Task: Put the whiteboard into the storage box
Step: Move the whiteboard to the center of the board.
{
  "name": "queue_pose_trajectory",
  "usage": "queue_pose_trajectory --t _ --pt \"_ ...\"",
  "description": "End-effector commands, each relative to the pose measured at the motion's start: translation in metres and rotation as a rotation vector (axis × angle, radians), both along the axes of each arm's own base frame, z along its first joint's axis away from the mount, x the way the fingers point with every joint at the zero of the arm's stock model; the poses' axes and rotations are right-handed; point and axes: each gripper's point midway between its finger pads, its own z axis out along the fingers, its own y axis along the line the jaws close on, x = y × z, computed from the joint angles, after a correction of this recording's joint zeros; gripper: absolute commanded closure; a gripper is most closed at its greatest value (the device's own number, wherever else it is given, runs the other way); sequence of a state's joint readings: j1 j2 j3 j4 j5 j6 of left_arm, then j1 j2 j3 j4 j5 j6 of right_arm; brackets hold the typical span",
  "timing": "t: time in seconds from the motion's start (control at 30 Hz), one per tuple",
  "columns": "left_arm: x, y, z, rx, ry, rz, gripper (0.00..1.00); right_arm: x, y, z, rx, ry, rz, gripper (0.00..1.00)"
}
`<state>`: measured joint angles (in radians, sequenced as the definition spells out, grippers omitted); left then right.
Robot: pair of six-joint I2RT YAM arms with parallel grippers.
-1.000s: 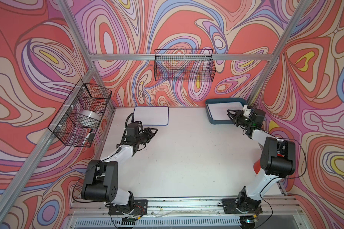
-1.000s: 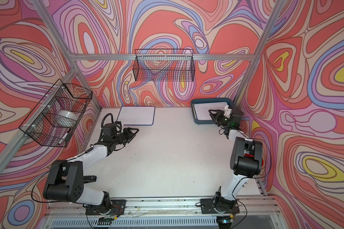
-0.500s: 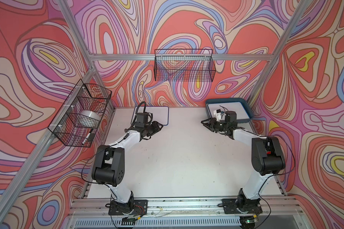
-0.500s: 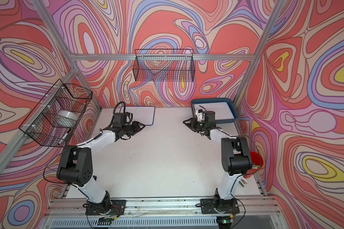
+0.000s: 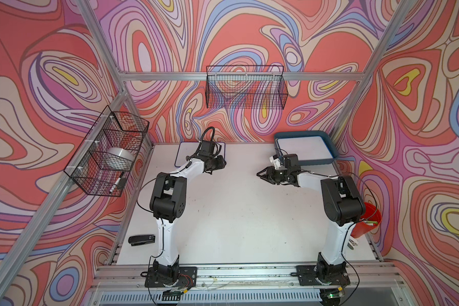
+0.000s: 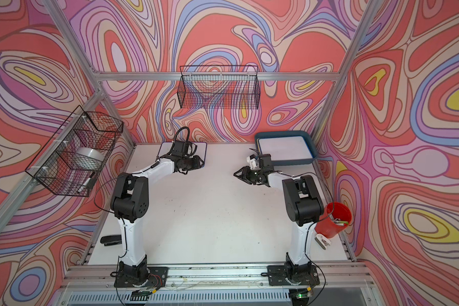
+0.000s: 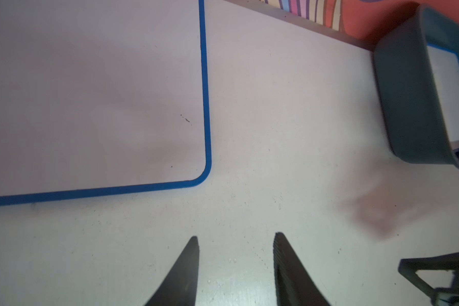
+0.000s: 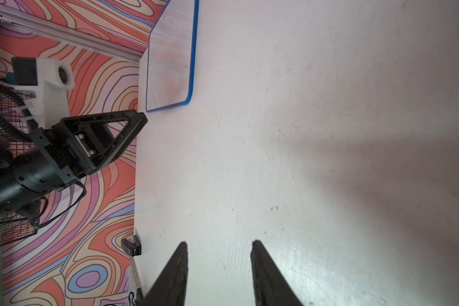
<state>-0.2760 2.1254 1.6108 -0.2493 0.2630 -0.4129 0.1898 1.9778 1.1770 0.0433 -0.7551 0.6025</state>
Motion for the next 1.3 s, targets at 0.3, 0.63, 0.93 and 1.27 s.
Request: queue_pose_trajectory --t 0.3,0.63,0.93,1.27 --pt "0.025 -0.018 -0.038 0.030 0.071 -0.078 0.58 -0.003 0.005 -0.002 -0.018 -0.001 0.027 0.58" --pt "0.036 -0.019 -0.060 0.055 0.105 -0.072 0.58 -0.005 0.004 -0.007 -0.031 0.009 0.029 0.58" --pt "0.025 -0.021 -0.080 0.045 0.173 -0.093 0.58 -0.004 0.009 -0.004 -0.018 0.014 0.036 0.58" --pt "-0.020 -0.029 -0.092 -0.012 0.259 -0.070 0.58 -0.003 0.011 -0.017 -0.005 0.049 0.040 0.58"
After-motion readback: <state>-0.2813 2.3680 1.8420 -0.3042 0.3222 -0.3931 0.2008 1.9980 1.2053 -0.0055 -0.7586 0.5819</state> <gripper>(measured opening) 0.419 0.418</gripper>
